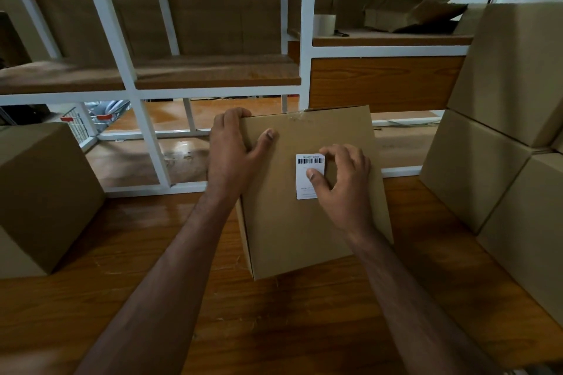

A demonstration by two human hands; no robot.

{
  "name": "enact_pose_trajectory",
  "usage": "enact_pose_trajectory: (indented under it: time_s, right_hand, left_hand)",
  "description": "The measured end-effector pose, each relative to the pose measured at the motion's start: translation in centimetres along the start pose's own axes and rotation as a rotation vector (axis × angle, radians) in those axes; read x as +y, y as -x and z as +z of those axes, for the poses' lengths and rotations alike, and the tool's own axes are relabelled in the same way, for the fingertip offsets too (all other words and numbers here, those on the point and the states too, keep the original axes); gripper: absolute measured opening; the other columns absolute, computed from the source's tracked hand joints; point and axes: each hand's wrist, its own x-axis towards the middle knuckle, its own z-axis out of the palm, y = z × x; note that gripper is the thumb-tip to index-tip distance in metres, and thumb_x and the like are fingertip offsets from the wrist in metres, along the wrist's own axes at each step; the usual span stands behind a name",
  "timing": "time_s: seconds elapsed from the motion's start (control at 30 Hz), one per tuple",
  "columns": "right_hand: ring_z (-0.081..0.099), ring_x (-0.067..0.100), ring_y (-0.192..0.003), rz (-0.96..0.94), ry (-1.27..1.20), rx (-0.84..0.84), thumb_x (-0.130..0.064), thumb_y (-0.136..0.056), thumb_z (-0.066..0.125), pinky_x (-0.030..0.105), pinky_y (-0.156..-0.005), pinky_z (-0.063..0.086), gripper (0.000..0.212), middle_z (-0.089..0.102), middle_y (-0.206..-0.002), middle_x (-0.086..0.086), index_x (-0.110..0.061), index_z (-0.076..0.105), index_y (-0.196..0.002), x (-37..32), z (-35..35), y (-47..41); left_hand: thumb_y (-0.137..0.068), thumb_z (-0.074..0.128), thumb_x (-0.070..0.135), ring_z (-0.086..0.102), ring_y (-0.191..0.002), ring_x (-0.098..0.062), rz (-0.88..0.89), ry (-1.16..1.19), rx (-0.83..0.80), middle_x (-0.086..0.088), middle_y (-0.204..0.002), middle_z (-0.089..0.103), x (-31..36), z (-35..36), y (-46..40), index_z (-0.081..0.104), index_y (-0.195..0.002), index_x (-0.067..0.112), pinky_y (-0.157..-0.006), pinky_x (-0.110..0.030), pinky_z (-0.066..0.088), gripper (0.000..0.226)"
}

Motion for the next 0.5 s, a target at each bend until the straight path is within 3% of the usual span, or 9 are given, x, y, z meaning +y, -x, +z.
enact_pose_trajectory:
  time_s: [0.17,0.3,0.5]
  right_hand:
    - [0.044,0.02,-0.116,-0.023,-0.004,-0.01,-0.034,-0.088,0.071,0.039,-0.088,0.052,0.04,0.052,-0.122,0.004,-0.02,0.055,-0.122,0.15,-0.48,0.24]
    - [0.04,0.021,-0.123,0.019,-0.002,-0.048,-0.036,-0.086,0.073,0.033,-0.095,0.044,0.06,0.048,-0.13,0.007,-0.015,0.052,-0.138,0.1,-0.64,0.55]
    - [0.039,0.017,-0.116,0.01,0.005,-0.047,-0.03,-0.082,0.077,0.037,-0.092,0.045,0.045,0.05,-0.124,0.006,-0.017,0.057,-0.121,0.05,-0.8,0.66]
  left_hand:
    - [-0.089,0.068,0.05,0.048,-0.108,-0.012,0.003,-0.009,-0.004,-0.002,-0.128,0.048,0.1,-0.06,0.15,0.047,-0.13,0.021,-0.078,-0.023,0.043,0.055]
    - [-0.089,0.068,0.05,0.048,-0.108,-0.012,0.015,-0.027,0.001,-0.004,-0.128,0.049,0.13,-0.07,0.29,0.048,-0.13,0.019,-0.078,-0.021,0.039,0.055]
    - [-0.089,0.067,0.052,0.048,-0.11,-0.014,0.018,-0.028,0.011,-0.002,-0.129,0.049,0.22,-0.01,0.72,0.047,-0.131,0.021,-0.083,-0.029,0.048,0.056]
